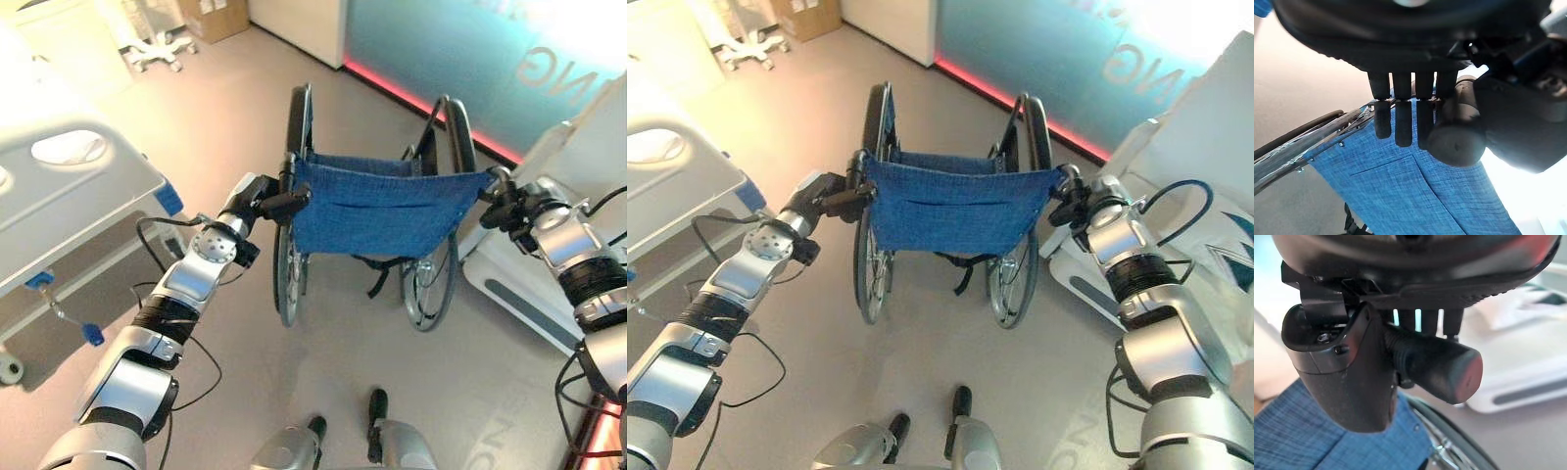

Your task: Push the wheelchair next to the bed

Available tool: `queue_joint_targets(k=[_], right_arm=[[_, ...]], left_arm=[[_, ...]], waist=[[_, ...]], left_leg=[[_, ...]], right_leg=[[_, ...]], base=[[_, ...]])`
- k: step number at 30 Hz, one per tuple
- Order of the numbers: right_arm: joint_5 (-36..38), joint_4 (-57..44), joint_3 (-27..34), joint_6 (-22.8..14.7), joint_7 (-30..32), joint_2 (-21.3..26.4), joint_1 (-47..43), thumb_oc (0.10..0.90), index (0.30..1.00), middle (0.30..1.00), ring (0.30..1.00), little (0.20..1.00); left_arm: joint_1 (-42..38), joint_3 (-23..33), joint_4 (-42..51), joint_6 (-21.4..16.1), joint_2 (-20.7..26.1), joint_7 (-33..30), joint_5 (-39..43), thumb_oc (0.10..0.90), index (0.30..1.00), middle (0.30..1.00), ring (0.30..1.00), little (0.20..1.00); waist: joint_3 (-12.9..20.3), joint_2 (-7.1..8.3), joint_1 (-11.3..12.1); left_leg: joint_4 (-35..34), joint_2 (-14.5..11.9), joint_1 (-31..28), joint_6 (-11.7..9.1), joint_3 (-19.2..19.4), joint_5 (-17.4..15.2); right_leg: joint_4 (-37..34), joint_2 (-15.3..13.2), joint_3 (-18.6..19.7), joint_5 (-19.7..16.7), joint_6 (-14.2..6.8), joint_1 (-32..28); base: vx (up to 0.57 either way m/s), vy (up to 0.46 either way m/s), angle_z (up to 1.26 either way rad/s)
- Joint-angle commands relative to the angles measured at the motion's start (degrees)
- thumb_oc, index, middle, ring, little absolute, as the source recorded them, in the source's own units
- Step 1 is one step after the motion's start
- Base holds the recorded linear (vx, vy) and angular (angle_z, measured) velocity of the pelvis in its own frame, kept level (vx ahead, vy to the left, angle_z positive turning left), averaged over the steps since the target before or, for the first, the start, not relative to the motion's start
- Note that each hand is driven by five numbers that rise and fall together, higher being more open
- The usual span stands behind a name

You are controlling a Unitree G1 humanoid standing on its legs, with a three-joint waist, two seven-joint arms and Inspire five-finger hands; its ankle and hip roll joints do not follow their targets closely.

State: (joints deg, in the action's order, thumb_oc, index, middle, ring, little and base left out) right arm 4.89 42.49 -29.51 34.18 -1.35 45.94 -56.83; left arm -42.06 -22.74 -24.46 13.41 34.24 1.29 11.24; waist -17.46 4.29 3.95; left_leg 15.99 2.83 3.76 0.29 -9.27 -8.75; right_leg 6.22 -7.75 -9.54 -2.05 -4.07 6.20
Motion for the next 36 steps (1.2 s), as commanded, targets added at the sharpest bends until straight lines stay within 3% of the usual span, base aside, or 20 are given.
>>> queue_joint_targets(k=[1, 7, 9, 11, 12, 14, 15, 16, 17, 20, 21, 23, 24, 26, 27, 31, 33, 34, 35, 36], right_arm=[[-4.3, -10.9, -8.3, -8.5, -6.7, -1.2, -7.3, 0.400, 0.300, 0.300, 0.300, 0.300], [-5.6, -11.5, -8.0, -8.6, -7.9, -0.2, -6.3, 0.400, 0.300, 0.300, 0.300, 0.300], [-5.6, -11.7, -8.1, -9.1, -8.4, 0.1, -5.5, 0.400, 0.300, 0.300, 0.300, 0.300], [-4.4, -11.9, -8.3, -9.9, -7.7, 0.2, -4.2, 0.400, 0.300, 0.300, 0.300, 0.300], [-4.6, -12.0, -8.0, -10.2, -7.5, -0.2, -3.4, 0.400, 0.300, 0.300, 0.300, 0.300], [-5.1, -11.8, -7.8, -10.9, -6.8, -1.3, -2.2, 0.400, 0.300, 0.300, 0.300, 0.300], [-6.4, -11.5, -7.7, -11.2, -5.9, -2.7, -1.5, 0.400, 0.300, 0.300, 0.300, 0.300], [-6.7, -11.6, -7.6, -11.2, -5.6, -3.0, -1.4, 0.400, 0.300, 0.300, 0.300, 0.300], [-8.1, -11.8, -7.3, -11.5, -5.2, -3.4, -0.7, 0.400, 0.300, 0.300, 0.300, 0.300], [-9.3, -11.6, -7.2, -12.1, -5.5, -3.6, -0.6, 0.400, 0.300, 0.300, 0.300, 0.300], [-9.1, -11.0, -7.1, -13.0, -5.8, -3.8, -1.0, 0.400, 0.300, 0.300, 0.300, 0.300], [-9.0, -10.2, -7.2, -14.3, -5.5, -4.9, -1.3, 0.400, 0.300, 0.300, 0.300, 0.300], [-8.5, -9.4, -7.0, -15.4, -5.4, -5.7, -1.0, 0.400, 0.300, 0.300, 0.300, 0.300], [-8.2, -9.2, -6.8, -16.7, -5.2, -6.2, 0.7, 0.400, 0.300, 0.300, 0.300, 0.300], [-8.5, -10.0, -6.7, -17.3, -5.9, -5.4, 1.9, 0.400, 0.300, 0.300, 0.300, 0.300], [-7.8, -11.0, -6.2, -17.1, -6.3, -4.7, 2.3, 0.400, 0.300, 0.300, 0.300, 0.300], [-7.8, -9.4, -5.7, -17.0, -6.2, -5.1, 1.0, 0.400, 0.300, 0.300, 0.300, 0.300], [-7.7, -7.1, -5.9, -17.7, -5.9, -5.5, -0.6, 0.400, 0.300, 0.300, 0.300, 0.300], [-7.7, -6.7, -6.0, -17.8, -5.8, -5.6, -0.9, 0.400, 0.300, 0.300, 0.300, 0.300], [-7.5, -4.4, -6.0, -18.7, -5.4, -5.7, -2.3, 0.400, 0.300, 0.300, 0.300, 0.300]], left_arm=[[7.7, -7.5, 0.0, 2.6, 0.8, 0.6, -7.3, 0.400, 0.300, 0.300, 0.300, 0.300], [5.8, -7.8, 0.0, 3.7, -0.4, 1.2, -8.4, 0.400, 0.300, 0.300, 0.300, 0.300], [5.5, -7.8, -0.5, 4.4, -0.9, 1.3, -8.4, 0.400, 0.300, 0.300, 0.300, 0.300], [6.0, -7.6, -1.5, 4.5, -1.4, 0.8, -8.2, 0.400, 0.300, 0.300, 0.300, 0.300], [6.2, -7.4, -1.7, 4.7, -1.6, 0.9, -8.2, 0.400, 0.300, 0.300, 0.300, 0.300], [6.8, -7.1, -1.2, 5.4, -1.5, 0.9, -8.5, 0.400, 0.300, 0.300, 0.300, 0.300], [7.1, -6.8, -0.8, 5.6, -1.6, 0.8, -8.6, 0.400, 0.300, 0.300, 0.300, 0.300], [7.2, -6.7, -0.5, 5.7, -1.5, 0.8, -8.6, 0.400, 0.300, 0.300, 0.300, 0.300], [7.4, -6.6, 0.4, 5.6, -0.8, 1.2, -8.3, 0.400, 0.300, 0.300, 0.300, 0.300], [8.4, -5.9, 1.9, 5.4, 0.7, 2.3, -8.8, 0.400, 0.300, 0.300, 0.300, 0.300], [8.5, -5.3, 1.9, 4.9, 1.2, 2.6, -9.1, 0.400, 0.300, 0.300, 0.300, 0.300], [8.5, -4.5, 1.2, 4.5, 2.1, 2.4, -8.8, 0.400, 0.300, 0.300, 0.300, 0.300], [8.3, -4.5, 0.7, 4.6, 2.9, 2.2, -8.2, 0.400, 0.300, 0.300, 0.300, 0.300], [8.4, -4.4, -0.2, 4.3, 3.6, 2.9, -8.3, 0.400, 0.300, 0.300, 0.300, 0.300], [8.5, -4.4, -0.5, 4.5, 4.1, 2.9, -8.0, 0.400, 0.300, 0.300, 0.300, 0.300], [8.1, -4.6, -2.2, 3.3, 4.4, 3.5, -8.1, 0.400, 0.300, 0.300, 0.300, 0.300], [6.2, -5.5, -4.0, 1.6, 4.5, 4.3, -8.3, 0.400, 0.300, 0.300, 0.300, 0.300], [4.1, -6.5, -5.2, 0.6, 4.6, 4.7, -8.0, 0.400, 0.300, 0.300, 0.300, 0.300], [3.7, -6.6, -5.4, 0.4, 4.6, 4.7, -7.9, 0.400, 0.300, 0.300, 0.300, 0.300], [1.4, -7.6, -6.6, -0.6, 4.5, 4.6, -7.2, 0.400, 0.300, 0.300, 0.300, 0.300]], waist=[[-3.4, -0.62, 2.2], [-2.7, -1.92, -0.7], [-2.2, -1.43, -1.7], [-2.3, -0.50, -1.7], [-2.6, -0.14, -1.1], [-3.5, 0.19, 0.8], [-4.2, -0.32, 2.6], [-4.5, -0.75, 3.2], [-5.3, -2.14, 5.7], [-5.3, -3.45, 8.6], [-4.8, -2.84, 8.6], [-3.7, -2.88, 9.0], [-2.5, -2.17, 9.7], [-0.5, -1.02, 10.1], [0.4, -1.00, 9.8], [1.2, -0.79, 9.1], [0.4, -1.18, 8.5], [-0.4, -1.80, 8.0], [-0.7, -1.83, 7.7], [-1.9, -2.04, 6.5]], left_leg=[[-1.9, -9.9, 0.9, -2.5, 2.4, 7.6], [-4.8, -15.8, -3.8, -4.6, 7.3, 12.8], [-2.2, -18.5, -4.3, -5.0, 9.7, 15.9], [3.1, -18.4, -3.1, -4.5, 11.1, 16.1], [4.8, -17.2, -1.6, -4.0, 10.8, 15.6], [5.2, -11.4, 1.7, -2.4, 10.1, 12.6], [4.1, -7.1, 6.0, -2.3, 11.9, 13.3], [3.1, -5.8, 7.4, -2.4, 13.1, 13.8], [-0.6, -2.2, 11.7, -2.9, 17.5, 16.2], [-6.7, 1.8, 12.9, -2.5, 21.9, 19.0], [-6.9, 2.9, 11.5, -1.1, 23.3, 15.6], [-7.0, 1.0, 9.5, 2.2, 25.5, 13.2], [-6.2, 1.4, 9.5, 3.8, 24.4, 11.5], [-6.9, 0.4, 8.6, 5.8, 25.5, 10.3], [-7.8, 0.4, 7.3, 6.2, 24.3, 10.2], [-7.9, 0.2, 6.1, 5.4, 22.2, 10.1], [-7.9, 0.0, 5.7, 4.3, 19.1, 10.0], [-8.6, -0.2, 4.5, 3.4, 16.0, 9.9], [-8.7, -0.1, 4.2, 3.3, 15.5, 9.9], [-9.9, -0.2, 2.0, 3.0, 12.4, 9.1]], right_leg=[[7.2, -1.7, -1.1, 2.7, -1.9, 0.9], [8.9, 0.7, -4.3, 6.0, 0.4, -0.1], [8.4, 1.5, -5.6, 6.4, 1.6, -0.7], [7.8, 2.8, -6.3, 7.1, 2.6, -2.6], [7.3, 3.4, -6.3, 7.3, 2.9, -3.7], [6.3, 5.0, -5.5, 7.4, 2.8, -6.8], [5.6, 6.8, -5.5, 8.0, 2.9, -9.4], [5.5, 7.7, -5.6, 8.4, 3.0, -10.4], [4.9, 10.4, -5.2, 9.5, 3.0, -13.9], [5.0, 13.9, -3.7, 10.7, 2.9, -17.1], [6.8, 13.2, -4.5, 12.0, 2.4, -17.2], [11.3, 12.5, -6.4, 12.1, 2.4, -15.4], [13.7, 12.0, -5.8, 12.0, 1.8, -16.0], [21.0, 10.6, -6.6, 7.5, -1.0, -15.8], [27.4, 9.9, -5.4, 2.4, -3.9, -13.9], [27.0, 6.8, -5.5, 1.8, -4.6, -12.6], [21.5, 4.5, -5.1, 3.7, -3.8, -10.6], [15.4, 2.0, -4.2, 2.8, -3.5, -7.2], [15.0, 1.6, -4.2, 2.8, -3.5, -7.0], [9.9, -0.5, -2.2, 0.2, -4.1, -3.0]], base=[[0.23, -0.258, 0.53], [0.21, -0.209, 0.47], [0.22, -0.244, 0.46], [0.29, -0.342, 0.27], [0.39, -0.386, 0.17], [0.33, -0.235, 0.09], [0.28, -0.157, 0.05], [0.45, -0.216, -0.01], [0.43, -0.160, -0.24], [0.42, -0.113, -0.72], [0.38, -0.049, -0.90], [0.22, 0.028, -0.77], [0.28, 0.026, -0.65], [0.33, 0.068, -0.05], [0.27, 0.101, 0.33], [0.28, -0.026, 0.44], [0.20, -0.199, 0.08], [0.15, -0.197, -0.01], [0.16, -0.276, -0.01], [0.11, -0.176, 0.11]])
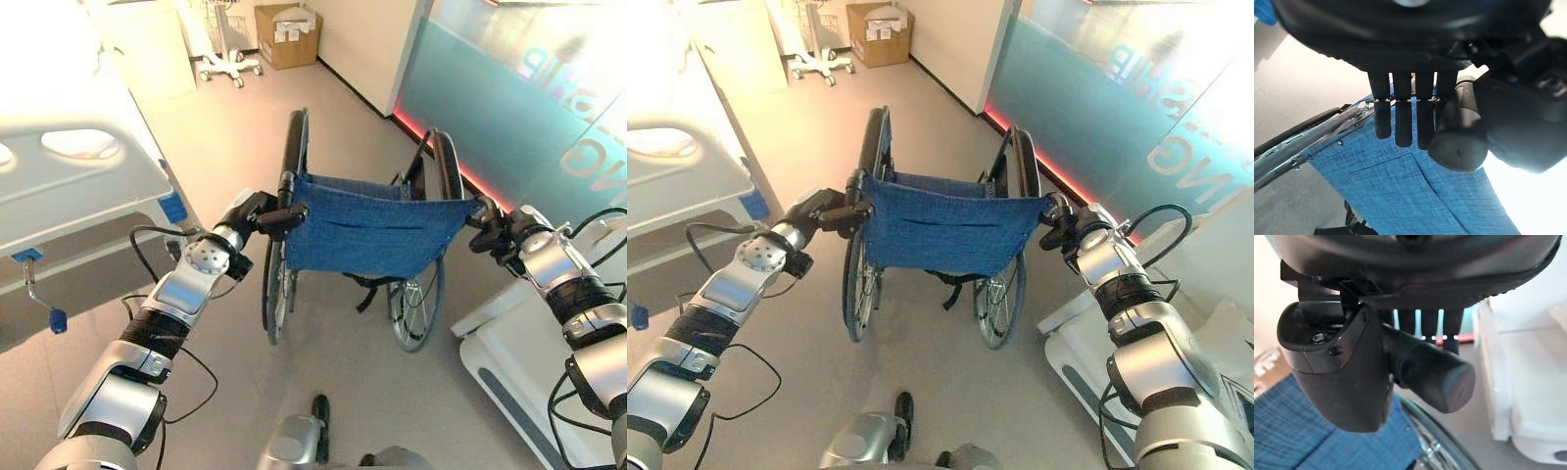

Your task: Push the wheelchair next to the bed

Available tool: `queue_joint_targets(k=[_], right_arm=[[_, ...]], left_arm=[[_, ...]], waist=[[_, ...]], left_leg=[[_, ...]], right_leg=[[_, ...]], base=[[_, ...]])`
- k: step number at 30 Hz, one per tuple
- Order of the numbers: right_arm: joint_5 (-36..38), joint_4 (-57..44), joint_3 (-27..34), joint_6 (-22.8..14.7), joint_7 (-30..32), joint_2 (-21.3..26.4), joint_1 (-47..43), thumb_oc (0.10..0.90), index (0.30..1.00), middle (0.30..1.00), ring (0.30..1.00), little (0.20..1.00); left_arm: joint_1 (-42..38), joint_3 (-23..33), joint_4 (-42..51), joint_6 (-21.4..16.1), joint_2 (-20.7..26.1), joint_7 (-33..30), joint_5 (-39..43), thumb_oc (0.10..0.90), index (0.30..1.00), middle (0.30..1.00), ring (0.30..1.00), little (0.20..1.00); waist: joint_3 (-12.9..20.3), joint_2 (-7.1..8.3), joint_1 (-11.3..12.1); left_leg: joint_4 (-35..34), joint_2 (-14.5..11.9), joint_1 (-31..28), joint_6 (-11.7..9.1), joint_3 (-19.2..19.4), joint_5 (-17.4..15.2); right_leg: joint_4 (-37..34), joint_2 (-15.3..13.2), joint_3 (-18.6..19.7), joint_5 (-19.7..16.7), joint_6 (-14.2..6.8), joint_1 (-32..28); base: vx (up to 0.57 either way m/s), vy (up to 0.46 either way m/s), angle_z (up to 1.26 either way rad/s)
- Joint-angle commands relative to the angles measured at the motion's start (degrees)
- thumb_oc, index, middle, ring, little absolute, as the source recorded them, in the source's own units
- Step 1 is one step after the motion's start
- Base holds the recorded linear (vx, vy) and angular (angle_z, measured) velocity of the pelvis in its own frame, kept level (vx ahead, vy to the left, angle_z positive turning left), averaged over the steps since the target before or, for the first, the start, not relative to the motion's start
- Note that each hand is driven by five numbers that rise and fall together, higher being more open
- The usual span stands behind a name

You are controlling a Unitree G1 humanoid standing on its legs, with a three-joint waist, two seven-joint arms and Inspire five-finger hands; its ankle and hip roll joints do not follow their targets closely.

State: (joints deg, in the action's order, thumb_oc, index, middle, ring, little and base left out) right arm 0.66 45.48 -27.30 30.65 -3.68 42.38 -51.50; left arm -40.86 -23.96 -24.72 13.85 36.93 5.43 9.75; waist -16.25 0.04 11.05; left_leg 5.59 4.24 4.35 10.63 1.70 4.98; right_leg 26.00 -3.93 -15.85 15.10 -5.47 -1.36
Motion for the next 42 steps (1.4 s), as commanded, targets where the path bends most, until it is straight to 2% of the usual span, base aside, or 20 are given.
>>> queue_joint_targets(k=[1, 5, 9, 12, 14, 17, 18, 22, 24, 26, 27, 28, 29, 31, 33, 34, 36, 38, 40, 42], right_arm=[[-3.2, -7.1, -8.3, -15.1, -3.1, -2.1, -7.9, 0.400, 0.300, 0.300, 0.300, 0.300], [-1.7, -7.6, -9.4, -11.5, -2.6, -1.1, -8.7, 0.400, 0.300, 0.300, 0.300, 0.300], [-1.7, -10.1, -9.9, -7.3, -3.5, -0.6, -10.4, 0.400, 0.300, 0.300, 0.300, 0.300], [-1.4, -10.8, -10.0, -6.1, -3.0, -0.1, -11.6, 0.400, 0.300, 0.300, 0.300, 0.300], [-0.2, -10.0, -10.2, -6.1, -3.3, 0.9, -12.7, 0.400, 0.300, 0.300, 0.300, 0.300], [-1.3, -10.3, -10.7, -6.1, -5.0, 1.8, -13.7, 0.400, 0.300, 0.300, 0.300, 0.300], [-2.0, -10.9, -11.2, -6.8, -6.6, 2.8, -14.1, 0.400, 0.300, 0.300, 0.300, 0.300], [-3.8, -12.5, -12.0, -7.7, -8.7, 4.9, -14.3, 0.400, 0.300, 0.300, 0.300, 0.300], [-4.8, -13.0, -12.4, -7.8, -9.4, 5.5, -14.1, 0.400, 0.300, 0.300, 0.300, 0.300], [-5.6, -12.8, -12.7, -8.1, -9.4, 5.5, -13.3, 0.400, 0.300, 0.300, 0.300, 0.300], [-5.6, -12.8, -12.7, -8.2, -9.1, 5.4, -12.7, 0.400, 0.300, 0.300, 0.300, 0.300], [-6.0, -12.4, -12.3, -8.0, -8.6, 4.6, -12.0, 0.400, 0.300, 0.300, 0.300, 0.300], [-6.0, -12.4, -12.3, -8.0, -8.6, 4.5, -11.9, 0.400, 0.300, 0.300, 0.300, 0.300], [-6.1, -11.5, -12.3, -7.7, -6.9, 2.7, -11.4, 0.400, 0.300, 0.300, 0.300, 0.300], [-7.0, -11.2, -11.5, -8.3, -5.5, 1.4, -9.9, 0.400, 0.300, 0.300, 0.300, 0.300], [-7.0, -11.1, -11.4, -8.4, -5.4, 1.4, -9.8, 0.400, 0.300, 0.300, 0.300, 0.300], [-7.0, -11.0, -10.6, -9.2, -4.6, 0.2, -8.5, 0.400, 0.300, 0.300, 0.300, 0.300], [-7.1, -10.0, -10.9, -10.2, -5.0, -0.4, -9.9, 0.400, 0.300, 0.300, 0.300, 0.300], [-6.8, -9.1, -11.7, -11.4, -5.1, -1.2, -11.5, 0.400, 0.300, 0.300, 0.300, 0.300], [-6.6, -9.0, -11.4, -12.2, -5.9, -2.5, -11.3, 0.400, 0.300, 0.300, 0.300, 0.300]], left_arm=[[-0.1, -6.6, -6.5, -1.2, 1.8, 0.5, -5.6, 0.400, 0.300, 0.300, 0.300, 0.300], [-1.6, -7.7, -6.6, -1.8, 0.4, 0.8, -5.2, 0.400, 0.300, 0.300, 0.300, 0.300], [-2.8, -7.8, -6.2, -0.4, -0.3, 1.1, -4.6, 0.400, 0.300, 0.300, 0.300, 0.300], [-3.6, -8.1, -5.0, 0.5, -0.6, 0.7, -4.1, 0.400, 0.300, 0.300, 0.300, 0.300], [-3.8, -8.5, -4.8, 0.8, -1.3, 0.0, -3.2, 0.400, 0.300, 0.300, 0.300, 0.300], [-2.9, -8.8, -5.1, 0.8, -2.1, -0.2, -2.4, 0.400, 0.300, 0.300, 0.300, 0.300], [-1.7, -8.9, -4.5, 1.2, -2.9, -1.4, -2.1, 0.400, 0.300, 0.300, 0.300, 0.300], [-0.5, -8.8, -3.8, 1.9, -5.4, -3.4, -2.4, 0.400, 0.300, 0.300, 0.300, 0.300], [-0.4, -8.7, -4.1, 1.8, -6.9, -4.3, -1.9, 0.400, 0.300, 0.300, 0.300, 0.300], [0.2, -8.7, -4.4, 1.2, -8.1, -4.6, -1.9, 0.400, 0.300, 0.300, 0.300, 0.300], [0.5, -8.5, -4.4, 1.3, -8.7, -4.5, -2.5, 0.400, 0.300, 0.300, 0.300, 0.300], [0.7, -8.3, -4.3, 1.5, -9.4, -4.0, -3.6, 0.400, 0.300, 0.300, 0.300, 0.300], [0.7, -8.3, -4.2, 1.5, -9.5, -4.0, -3.7, 0.400, 0.300, 0.300, 0.300, 0.300], [0.5, -8.3, -3.3, 2.3, -9.6, -3.9, -4.2, 0.400, 0.300, 0.300, 0.300, 0.300], [0.7, -8.2, -2.7, 2.1, -9.4, -4.4, -3.6, 0.400, 0.300, 0.300, 0.300, 0.300], [0.7, -8.3, -2.7, 2.0, -9.4, -4.4, -3.5, 0.400, 0.300, 0.300, 0.300, 0.300], [1.1, -8.1, -2.3, 1.6, -7.3, -3.7, -2.6, 0.400, 0.300, 0.300, 0.300, 0.300], [1.0, -7.3, -2.9, 1.0, -6.2, -3.0, -3.1, 0.400, 0.300, 0.300, 0.300, 0.300], [1.1, -6.7, -3.2, 1.1, -5.3, -3.2, -2.4, 0.400, 0.300, 0.300, 0.300, 0.300], [1.1, -6.2, -5.5, 0.4, -4.2, -2.8, 0.0, 0.400, 0.300, 0.300, 0.300, 0.300]], waist=[[-3.3, 2.27, -1.0], [-3.5, 3.61, -4.3], [-3.4, 4.99, -5.7], [-4.0, 5.81, -6.2], [-3.5, 6.20, -7.0], [-3.3, 5.97, -7.9], [-3.1, 5.88, -8.8], [-2.0, 4.69, -10.8], [-1.5, 4.49, -11.7], [-1.0, 4.46, -12.2], [-0.8, 4.42, -12.3], [-1.4, 4.42, -11.2], [-1.3, 4.52, -11.1], [-2.7, 4.23, -9.0], [-4.3, 2.74, -7.0], [-4.5, 2.68, -6.8], [-5.2, 0.62, -3.1], [-5.5, 0.20, -1.5], [-4.9, -0.32, -1.2], [-3.9, -0.05, -0.5]], left_leg=[[0.5, -1.5, 1.0, -7.4, 0.8, -4.9], [2.1, 1.0, -0.5, -6.8, -5.0, -9.2], [5.9, 1.1, -0.5, -7.6, -6.1, -12.6], [9.5, -0.7, 0.8, -8.4, -7.6, -14.5], [11.3, -3.5, 2.0, -9.4, -8.5, -14.9], [12.0, -7.5, 0.8, -10.6, -7.9, -14.4], [10.9, -10.8, -1.5, -12.0, -6.6, -12.8], [8.7, -17.3, -5.2, -13.8, -4.3, -4.4], [10.1, -19.6, -5.7, -14.2, -2.7, -0.7], [11.8, -20.0, -6.4, -14.4, -1.9, 0.8], [12.2, -19.4, -6.3, -14.4, -1.9, 1.2], [12.9, -15.7, -4.2, -13.4, -2.9, -0.4], [12.9, -15.1, -3.7, -13.3, -3.1, -0.4], [11.6, -7.0, 1.0, -12.0, -3.5, -3.1], [9.4, -1.9, 7.3, -12.6, 1.0, -1.0], [9.3, -1.7, 7.4, -12.6, 1.4, -1.0], [3.9, 2.4, 13.5, -13.3, 3.4, 5.4], [2.2, 3.1, 14.0, -13.0, 4.2, 6.4], [1.4, 2.3, 12.1, -11.7, 5.7, 4.5], [5.4, 1.3, 12.3, -9.6, 5.5, 0.6]], right_leg=[[-11.1, -4.7, 4.6, -17.6, -2.8, 5.1], [-20.4, -7.3, 10.9, -24.6, -4.6, 10.1], [-26.0, -9.1, 12.5, -26.4, -5.2, 11.0], [-23.1, -9.5, 14.2, -25.9, -5.1, 12.1], [-20.6, -8.3, 14.7, -23.2, -5.3, 12.5], [-15.9, -7.7, 12.5, -20.2, -4.5, 13.9], [-14.2, -7.4, 10.4, -19.1, -3.5, 13.9], [-12.8, -5.3, 6.6, -16.3, -0.7, 12.8], [-13.2, -4.2, 4.7, -15.2, 0.9, 11.5], [-13.4, -3.3, 3.8, -14.3, 1.8, 10.3], [-13.9, -2.4, 3.7, -13.9, 2.4, 9.2], [-14.9, -0.8, 4.7, -13.0, 2.7, 6.0], [-15.1, -0.7, 4.8, -13.1, 2.7, 5.8], [-16.7, 1.5, 6.5, -12.5, 2.7, 2.1], [-18.3, 4.3, 6.9, -11.6, 3.0, -2.4], [-18.4, 4.4, 7.0, -11.5, 3.0, -2.7], [-19.8, 8.2, 10.1, -11.0, 3.2, -7.3], [-19.6, 9.3, 11.2, -10.2, 3.4, -8.2], [-17.6, 9.9, 11.6, -8.7, 3.5, -7.2], [-11.5, 9.2, 11.2, -6.2, 3.6, -7.1]], base=[[0.21, -0.269, 0.39], [0.32, -0.201, 0.66], [0.36, -0.302, 0.49], [0.34, -0.488, 0.48], [0.33, -0.484, 0.76], [0.34, -0.302, 0.75], [0.41, -0.290, 0.68], [0.36, -0.296, 0.65], [0.32, -0.287, 0.69], [0.35, -0.271, 0.79], [0.47, -0.309, 0.76], [0.37, -0.231, 0.66], [0.37, -0.208, 0.23], [0.30, -0.137, -0.03], [0.32, -0.079, -0.03], [0.43, -0.074, -0.23], [0.53, -0.097, -0.63], [0.37, -0.015, -0.95], [0.33, 0.108, -1.26], [0.35, 0.127, -0.91]])
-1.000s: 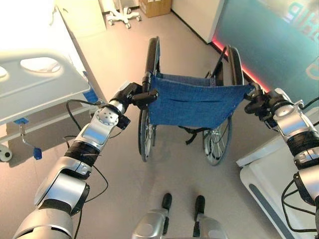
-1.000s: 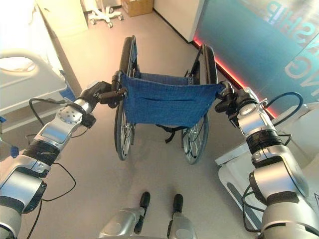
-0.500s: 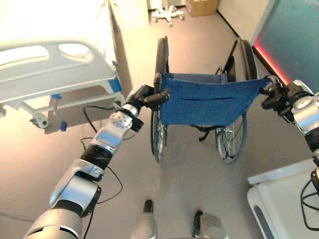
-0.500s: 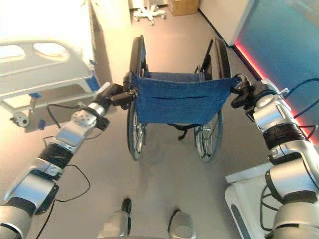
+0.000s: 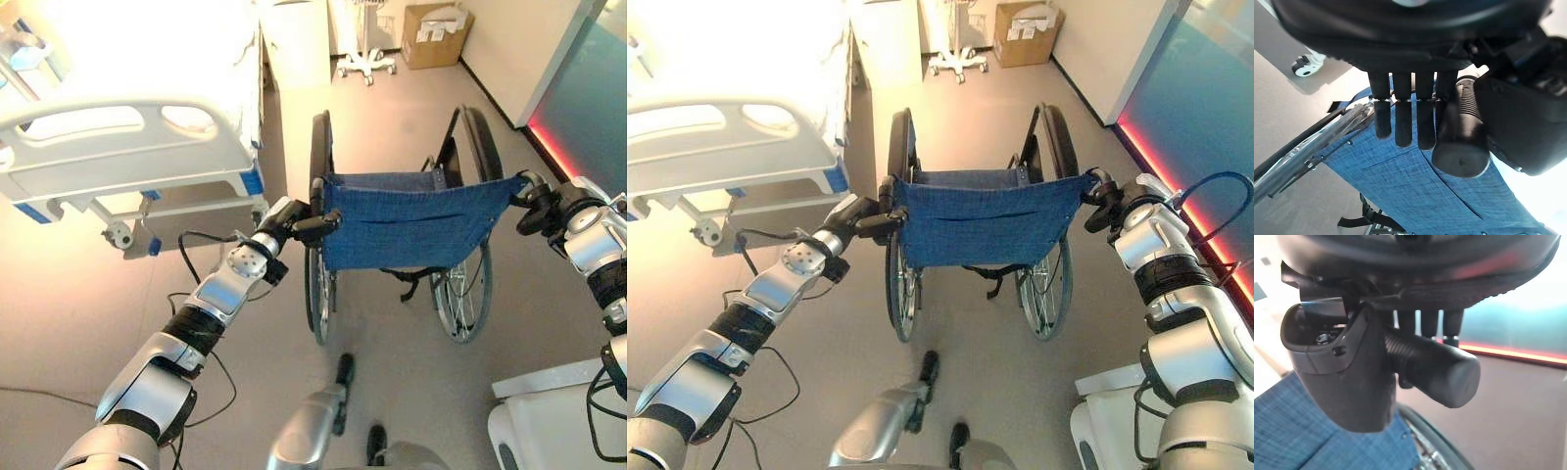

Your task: Push the wheelchair next to the bed

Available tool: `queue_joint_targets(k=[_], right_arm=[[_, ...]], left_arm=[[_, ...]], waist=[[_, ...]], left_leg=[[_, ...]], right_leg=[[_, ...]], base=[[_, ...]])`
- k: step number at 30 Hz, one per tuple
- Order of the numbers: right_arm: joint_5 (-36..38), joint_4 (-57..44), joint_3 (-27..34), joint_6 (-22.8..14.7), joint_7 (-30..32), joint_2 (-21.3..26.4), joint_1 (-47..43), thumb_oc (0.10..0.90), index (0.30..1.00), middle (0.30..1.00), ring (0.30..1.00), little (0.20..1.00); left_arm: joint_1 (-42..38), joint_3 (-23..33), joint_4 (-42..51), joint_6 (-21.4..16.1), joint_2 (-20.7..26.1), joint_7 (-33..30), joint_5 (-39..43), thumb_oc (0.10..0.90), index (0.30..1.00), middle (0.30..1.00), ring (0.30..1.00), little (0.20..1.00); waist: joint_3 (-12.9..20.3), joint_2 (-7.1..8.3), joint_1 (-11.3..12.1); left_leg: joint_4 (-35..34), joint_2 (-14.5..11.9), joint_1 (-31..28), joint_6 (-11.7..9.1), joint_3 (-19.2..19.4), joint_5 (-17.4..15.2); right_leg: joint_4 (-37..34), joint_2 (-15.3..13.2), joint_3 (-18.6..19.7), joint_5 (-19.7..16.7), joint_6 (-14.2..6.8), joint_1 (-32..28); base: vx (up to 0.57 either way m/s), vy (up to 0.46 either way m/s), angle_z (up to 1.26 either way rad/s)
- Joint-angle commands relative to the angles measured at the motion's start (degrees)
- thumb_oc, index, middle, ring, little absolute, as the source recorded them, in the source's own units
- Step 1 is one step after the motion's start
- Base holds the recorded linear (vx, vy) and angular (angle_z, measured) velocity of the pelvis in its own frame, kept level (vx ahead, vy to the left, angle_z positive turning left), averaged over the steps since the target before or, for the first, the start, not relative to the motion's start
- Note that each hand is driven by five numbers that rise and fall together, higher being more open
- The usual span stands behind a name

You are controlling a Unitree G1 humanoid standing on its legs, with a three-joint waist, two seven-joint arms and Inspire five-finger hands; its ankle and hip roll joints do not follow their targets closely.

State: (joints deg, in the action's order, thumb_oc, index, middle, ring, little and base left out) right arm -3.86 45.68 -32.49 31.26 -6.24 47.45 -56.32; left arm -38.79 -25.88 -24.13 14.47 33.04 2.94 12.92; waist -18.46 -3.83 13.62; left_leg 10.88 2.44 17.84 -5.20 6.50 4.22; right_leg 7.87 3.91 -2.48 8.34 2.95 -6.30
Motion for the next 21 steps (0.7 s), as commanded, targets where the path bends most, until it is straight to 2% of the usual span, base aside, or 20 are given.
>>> queue_joint_targets(k=[1, 2, 4, 6, 8, 10, 11, 12, 13, 17, 19, 21], right_arm=[[-2.1, -9.4, -6.2, -13.0, -3.2, -7.6, -6.1, 0.400, 0.300, 0.300, 0.300, 0.300], [-1.9, -9.5, -6.0, -13.6, -2.8, -7.7, -4.9, 0.400, 0.300, 0.300, 0.300, 0.300], [-1.6, -10.5, -5.6, -15.0, -2.7, -7.6, -2.9, 0.400, 0.300, 0.300, 0.300, 0.300], [-1.4, -10.5, -5.6, -15.8, -3.3, -7.2, -2.5, 0.400, 0.300, 0.300, 0.300, 0.300], [-1.3, -9.4, -5.5, -16.4, -3.2, -7.7, -3.0, 0.400, 0.300, 0.300, 0.300, 0.300], [-0.8, -8.4, -5.7, -16.7, -2.2, -8.3, -4.1, 0.400, 0.300, 0.300, 0.300, 0.300], [-0.4, -8.1, -5.8, -16.6, -1.1, -8.5, -5.2, 0.400, 0.300, 0.300, 0.300, 0.300], [-0.4, -8.1, -5.8, -16.6, -0.9, -8.4, -5.5, 0.400, 0.300, 0.300, 0.300, 0.300], [0.5, -7.7, -6.2, -16.3, -0.1, -7.7, -6.7, 0.400, 0.300, 0.300, 0.300, 0.300], [1.7, -7.8, -6.7, -14.2, -0.2, -6.4, -7.2, 0.400, 0.300, 0.300, 0.300, 0.300], [1.6, -8.7, -6.9, -12.5, -1.6, -6.2, -7.5, 0.400, 0.300, 0.300, 0.300, 0.300], [2.0, -10.9, -7.5, -9.3, -3.0, -6.4, -8.2, 0.400, 0.300, 0.300, 0.300, 0.300]], left_arm=[[-1.1, -4.2, -6.3, -0.2, 0.1, 0.3, -3.2, 0.400, 0.300, 0.300, 0.300, 0.300], [-1.2, -4.1, -6.3, 0.2, 0.8, 1.4, -3.5, 0.400, 0.300, 0.300, 0.300, 0.300], [-0.7, -3.8, -6.9, 0.5, 1.8, 3.2, -4.8, 0.400, 0.300, 0.300, 0.300, 0.300], [-0.1, -3.8, -7.9, -0.1, 1.5, 3.1, -5.1, 0.400, 0.300, 0.300, 0.300, 0.300], [0.1, -3.9, -8.8, -1.0, 1.3, 3.2, -5.5, 0.400, 0.300, 0.300, 0.300, 0.300], [-0.9, -4.3, -9.1, -1.4, 1.4, 2.8, -5.8, 0.400, 0.300, 0.300, 0.300, 0.300], [-2.0, -4.7, -9.3, -2.0, 1.6, 2.3, -6.0, 0.400, 0.300, 0.300, 0.300, 0.300], [-2.3, -4.7, -9.4, -2.1, 1.6, 2.2, -6.0, 0.400, 0.300, 0.300, 0.300, 0.300], [-3.8, -5.4, -9.5, -3.0, 1.4, 1.6, -6.0, 0.400, 0.300, 0.300, 0.300, 0.300], [-4.5, -6.2, -8.9, -4.5, 0.6, 2.1, -6.4, 0.400, 0.300, 0.300, 0.300, 0.300], [-4.7, -6.4, -8.2, -4.1, 0.3, 2.1, -6.6, 0.400, 0.300, 0.300, 0.300, 0.300], [-5.2, -6.6, -7.1, -2.8, 0.0, 1.6, -6.0, 0.400, 0.300, 0.300, 0.300, 0.300]], waist=[[-1.3, 4.06, -2.8], [-0.5, 5.01, -2.4], [1.4, 5.72, -1.6], [2.0, 5.26, -2.0], [1.9, 5.88, -2.2], [1.4, 5.92, -2.5], [0.4, 5.89, -3.2], [0.2, 5.91, -3.5], [-1.0, 5.88, -4.9], [-1.4, 6.74, -7.5], [-1.3, 7.05, -8.4], [-1.1, 7.57, -9.3]], left_leg=[[0.3, 2.8, -1.2, 7.0, 0.9, 0.5], [0.3, 3.0, -1.9, 8.3, 1.4, -0.9], [-1.7, 2.5, -4.3, 9.9, 1.9, -1.3], [-2.4, 1.4, -6.3, 9.8, 2.4, -1.8], [-2.3, 1.6, -7.8, 9.3, 1.1, -2.7], [-2.5, 1.3, -8.5, 8.5, -1.3, -2.9], [-2.9, 1.1, -9.7, 8.0, -3.3, -3.3], [-3.0, 1.1, -10.0, 8.0, -3.8, -3.5], [-3.5, 1.4, -11.4, 8.2, -6.3, -4.5], [-2.5, 3.6, -13.0, 8.8, -10.3, -8.1], [-1.3, 4.2, -13.3, 8.7, -11.4, -9.6], [0.9, 4.7, -13.7, 8.6, -12.4, -11.7]], right_leg=[[8.3, 1.1, -2.4, 0.7, -5.1, -2.6], [11.8, 0.5, -3.1, 0.3, -6.1, -3.5], [21.4, -1.3, -5.7, -7.9, -10.2, -2.0], [24.4, -3.0, -7.5, -8.5, -11.0, 0.3], [20.0, -5.7, -8.7, -7.2, -11.1, 1.3], [15.0, -6.7, -8.5, -6.8, -10.8, 3.4], [11.2, -8.1, -7.9, -7.1, -10.6, 6.6], [10.7, -8.5, -7.9, -7.3, -10.7, 7.1], [6.5, -10.4, -6.0, -9.6, -10.9, 10.9], [-0.8, -13.3, -0.7, -16.1, -12.6, 15.2], [-3.3, -14.1, 0.4, -17.6, -13.0, 15.7], [-6.5, -15.2, 1.5, -18.8, -13.4, 16.8]], base=[[0.34, 0.077, -0.39], [0.35, 0.072, -0.19], [0.37, 0.099, -0.09], [0.31, 0.083, -0.03], [0.33, -0.025, 0.03], [0.17, -0.154, -0.12], [0.07, -0.166, -0.26], [0.09, -0.222, -0.10], [0.12, -0.189, 0.11], [0.27, -0.181, 0.76], [0.34, -0.183, 0.77], [0.46, -0.272, 0.50]])
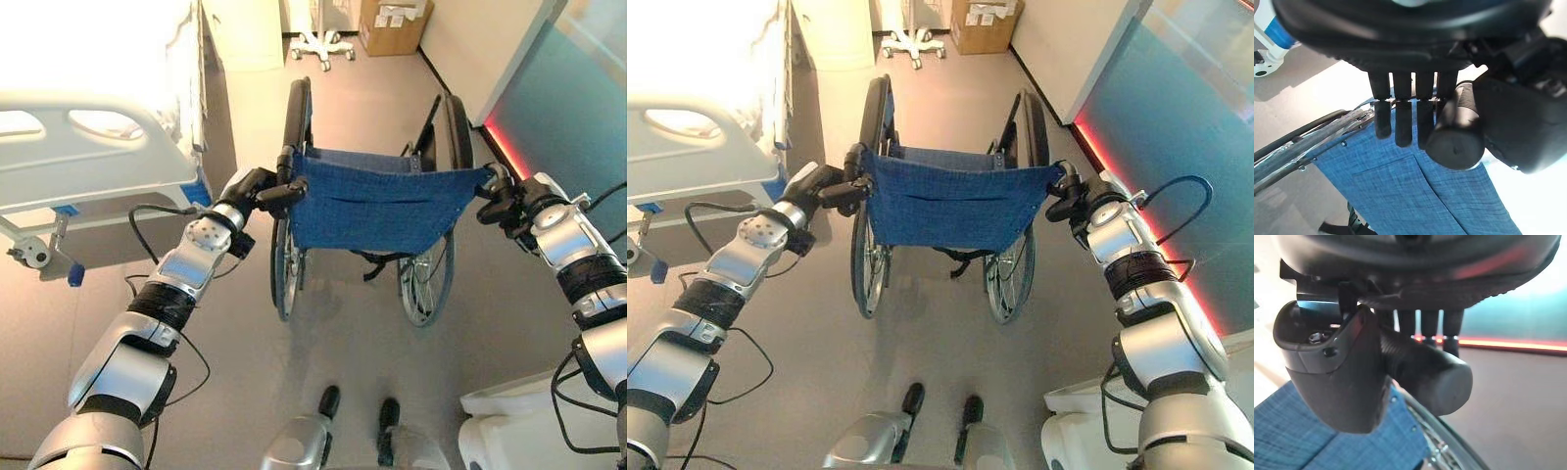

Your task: Push the wheelchair next to the bed

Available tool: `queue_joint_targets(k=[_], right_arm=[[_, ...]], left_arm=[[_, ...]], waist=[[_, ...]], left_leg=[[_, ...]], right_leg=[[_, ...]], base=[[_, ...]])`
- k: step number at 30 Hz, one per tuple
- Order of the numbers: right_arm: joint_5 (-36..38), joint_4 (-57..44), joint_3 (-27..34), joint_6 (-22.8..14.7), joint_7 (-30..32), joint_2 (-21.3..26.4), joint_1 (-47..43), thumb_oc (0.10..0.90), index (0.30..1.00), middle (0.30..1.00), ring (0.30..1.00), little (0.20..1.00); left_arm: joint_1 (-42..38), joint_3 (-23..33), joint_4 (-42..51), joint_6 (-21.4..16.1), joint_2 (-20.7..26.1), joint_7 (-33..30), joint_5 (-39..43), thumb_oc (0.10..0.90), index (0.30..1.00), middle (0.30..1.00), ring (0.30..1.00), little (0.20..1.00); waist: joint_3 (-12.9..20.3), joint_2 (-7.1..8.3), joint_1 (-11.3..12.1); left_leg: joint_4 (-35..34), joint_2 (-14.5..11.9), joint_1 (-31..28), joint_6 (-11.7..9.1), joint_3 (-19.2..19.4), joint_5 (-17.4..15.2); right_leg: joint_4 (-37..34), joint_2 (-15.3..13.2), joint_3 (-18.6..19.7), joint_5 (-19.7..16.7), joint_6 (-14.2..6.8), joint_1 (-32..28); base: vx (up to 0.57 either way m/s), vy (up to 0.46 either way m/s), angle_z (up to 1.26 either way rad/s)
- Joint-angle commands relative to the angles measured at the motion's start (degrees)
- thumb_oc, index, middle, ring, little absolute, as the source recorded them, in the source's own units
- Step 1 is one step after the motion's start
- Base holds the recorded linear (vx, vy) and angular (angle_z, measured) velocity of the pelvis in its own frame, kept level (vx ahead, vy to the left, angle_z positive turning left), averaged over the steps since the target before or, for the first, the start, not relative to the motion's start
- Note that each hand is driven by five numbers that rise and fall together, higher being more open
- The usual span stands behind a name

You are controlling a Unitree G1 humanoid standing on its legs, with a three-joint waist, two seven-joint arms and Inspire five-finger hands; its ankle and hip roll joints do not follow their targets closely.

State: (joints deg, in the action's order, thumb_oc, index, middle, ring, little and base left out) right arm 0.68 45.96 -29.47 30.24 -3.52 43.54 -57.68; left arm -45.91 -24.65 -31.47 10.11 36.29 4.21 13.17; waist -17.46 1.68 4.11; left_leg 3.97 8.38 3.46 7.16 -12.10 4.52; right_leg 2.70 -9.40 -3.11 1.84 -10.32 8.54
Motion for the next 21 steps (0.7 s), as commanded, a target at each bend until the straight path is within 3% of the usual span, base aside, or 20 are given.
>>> queue_joint_targets(k=[1, 6, 8, 10, 12, 13, 15, 18, 20, 21], right_arm=[[-2.5, -11.5, -10.7, -7.4, -6.1, -2.6, -7.0, 0.400, 0.300, 0.300, 0.300, 0.300], [-1.2, -11.4, -10.9, -4.5, -7.0, -2.9, -8.3, 0.400, 0.300, 0.300, 0.300, 0.300], [-0.8, -10.4, -11.2, -3.8, -8.5, -2.7, -8.8, 0.400, 0.300, 0.300, 0.300, 0.300], [-0.9, -11.1, -11.0, -3.2, -8.9, -2.0, -8.4, 0.400, 0.300, 0.300, 0.300, 0.300], [-0.9, -11.8, -9.9, -3.6, -10.9, 0.4, -6.6, 0.400, 0.300, 0.300, 0.300, 0.300], [-0.9, -11.8, -9.9, -3.7, -10.9, 0.5, -6.5, 0.400, 0.300, 0.300, 0.300, 0.300], [-1.9, -11.4, -9.6, -4.6, -12.0, 1.2, -5.8, 0.400, 0.300, 0.300, 0.300, 0.300], [-2.6, -10.9, -9.6, -5.2, -12.8, 1.4, -5.1, 0.400, 0.300, 0.300, 0.300, 0.300], [-2.6, -10.1, -9.4, -6.2, -12.3, 0.9, -3.5, 0.400, 0.300, 0.300, 0.300, 0.300], [-3.1, -10.1, -9.2, -6.0, -12.0, 0.2, -2.8, 0.400, 0.300, 0.300, 0.300, 0.300]], left_arm=[[2.0, -8.0, 0.7, 1.7, -3.3, -0.3, -5.7, 0.400, 0.300, 0.300, 0.300, 0.300], [1.5, -7.0, 2.2, 1.6, -2.6, -2.8, -5.0, 0.400, 0.300, 0.300, 0.300, 0.300], [1.2, -6.7, 1.6, 2.2, -2.2, -4.8, -1.9, 0.400, 0.300, 0.300, 0.300, 0.300], [1.5, -6.7, 1.4, 2.4, -1.9, -4.3, -2.4, 0.400, 0.300, 0.300, 0.300, 0.300], [2.2, -6.5, 1.0, 2.6, -2.8, -4.4, -1.7, 0.400, 0.300, 0.300, 0.300, 0.300], [2.2, -6.5, 1.0, 2.6, -2.9, -4.5, -1.7, 0.400, 0.300, 0.300, 0.300, 0.300], [2.5, -6.5, 0.5, 2.3, -4.3, -5.9, -1.6, 0.400, 0.300, 0.300, 0.300, 0.300], [2.5, -6.5, 0.0, 2.2, -5.8, -6.7, -1.4, 0.400, 0.300, 0.300, 0.300, 0.300], [3.3, -6.4, -0.9, 1.5, -7.4, -7.3, -1.8, 0.400, 0.300, 0.300, 0.300, 0.300], [3.3, -6.1, -1.3, 1.7, -8.3, -7.2, -2.5, 0.400, 0.300, 0.300, 0.300, 0.300]], waist=[[-2.1, 2.09, -0.1], [-2.9, 2.80, -0.7], [-3.0, 2.28, -1.3], [-3.1, 2.25, -2.3], [-2.6, 2.03, -4.6], [-2.6, 1.95, -4.8], [-1.6, 1.26, -6.3], [-0.8, 1.08, -7.3], [-0.1, 1.02, -7.5], [-0.6, 1.06, -6.8]], left_leg=[[8.7, -1.1, 0.5, -3.7, 5.7, -12.9], [13.1, -1.9, 1.9, -4.1, 3.6, -15.7], [14.1, -5.5, 2.7, -5.2, 4.1, -15.1], [13.6, -8.7, 0.9, -6.8, 5.1, -14.3], [11.3, -14.6, -3.5, -9.0, 6.8, -10.2], [11.2, -15.0, -3.7, -9.2, 6.8, -9.7], [10.4, -18.5, -6.6, -11.0, 8.0, -3.2], [12.1, -20.9, -7.7, -11.6, 9.8, 1.0], [16.2, -20.7, -7.2, -11.8, 10.4, 3.6], [17.8, -20.0, -5.3, -11.5, 11.0, 3.3]], right_leg=[[-1.9, -2.2, 2.8, -12.5, -0.3, 2.4], [0.4, -2.1, 4.1, -11.1, -0.3, 4.2], [8.0, -0.9, 2.6, -7.9, 0.4, 5.7], [9.2, -1.1, 1.0, -6.9, 1.3, 6.0], [8.2, -0.1, -1.7, -6.2, 3.1, 4.8], [8.2, 0.0, -2.0, -6.1, 3.3, 4.6], [7.6, 1.5, -4.1, -5.2, 4.6, 3.5], [7.6, 2.2, -5.8, -4.2, 6.1, 2.7], [8.2, 3.4, -7.3, -2.1, 7.8, 1.0], [8.0, 4.2, -7.6, -1.0, 8.5, -1.3]], base=[[0.47, -0.289, 0.36], [0.38, -0.387, 0.40], [0.35, -0.353, 0.76], [0.34, -0.239, 0.50], [0.52, -0.375, 0.54], [0.46, -0.355, 0.85], [0.32, -0.235, 0.57], [0.26, -0.175, 0.36], [0.39, -0.265, 0.17], [0.48, -0.275, 0.22]])
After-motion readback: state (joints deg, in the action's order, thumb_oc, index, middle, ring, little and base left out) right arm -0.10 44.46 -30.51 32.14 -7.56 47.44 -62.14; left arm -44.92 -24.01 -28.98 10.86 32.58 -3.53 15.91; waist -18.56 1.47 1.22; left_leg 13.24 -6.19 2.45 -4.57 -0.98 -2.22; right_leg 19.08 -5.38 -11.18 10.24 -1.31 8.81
